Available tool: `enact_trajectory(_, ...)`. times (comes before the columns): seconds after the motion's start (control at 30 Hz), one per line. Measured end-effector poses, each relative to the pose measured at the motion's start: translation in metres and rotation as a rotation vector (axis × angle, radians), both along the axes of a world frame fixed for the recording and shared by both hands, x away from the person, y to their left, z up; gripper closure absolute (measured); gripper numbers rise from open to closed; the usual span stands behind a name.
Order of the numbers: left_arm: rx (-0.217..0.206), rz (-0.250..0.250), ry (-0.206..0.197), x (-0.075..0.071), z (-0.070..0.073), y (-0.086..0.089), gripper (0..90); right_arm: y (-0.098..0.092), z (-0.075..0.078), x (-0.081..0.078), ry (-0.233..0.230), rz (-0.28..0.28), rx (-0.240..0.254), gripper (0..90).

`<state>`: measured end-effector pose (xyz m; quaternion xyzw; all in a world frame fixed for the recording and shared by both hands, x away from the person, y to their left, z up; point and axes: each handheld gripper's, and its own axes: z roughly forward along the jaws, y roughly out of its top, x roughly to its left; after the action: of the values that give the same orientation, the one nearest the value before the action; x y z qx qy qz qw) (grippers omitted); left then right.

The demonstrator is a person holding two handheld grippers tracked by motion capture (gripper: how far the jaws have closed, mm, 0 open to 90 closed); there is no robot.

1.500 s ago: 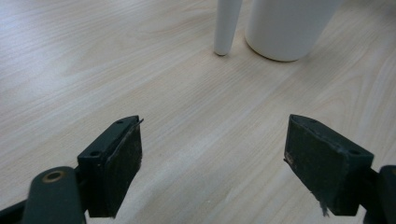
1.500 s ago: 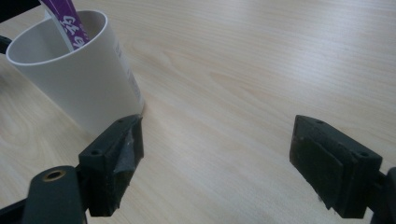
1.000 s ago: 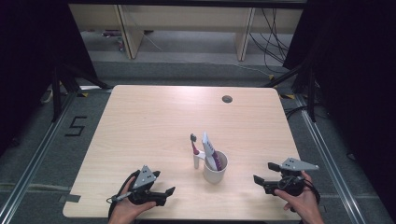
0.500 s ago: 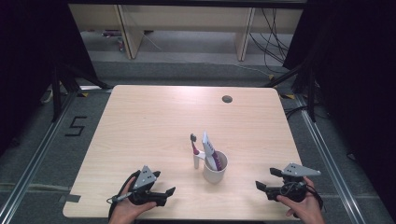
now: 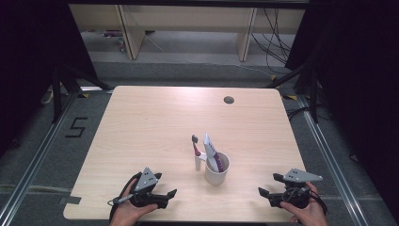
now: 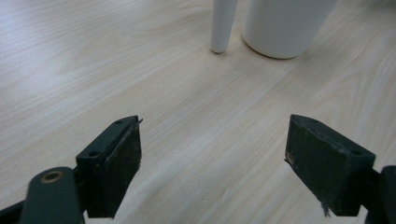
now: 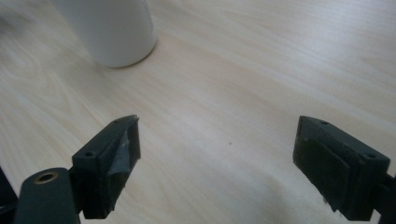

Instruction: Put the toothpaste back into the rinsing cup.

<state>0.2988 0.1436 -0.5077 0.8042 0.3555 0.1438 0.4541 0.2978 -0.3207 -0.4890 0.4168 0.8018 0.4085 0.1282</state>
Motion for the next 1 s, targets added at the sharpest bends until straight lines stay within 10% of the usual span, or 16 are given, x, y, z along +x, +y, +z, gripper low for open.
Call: enact_trajectory(1.0, 0.033, -0.011, 0.001, -0.002, 0.000, -0.002, 17.7, -0.006, -0.007, -0.016, 0.052, 0.049, -0.073, 15.9)
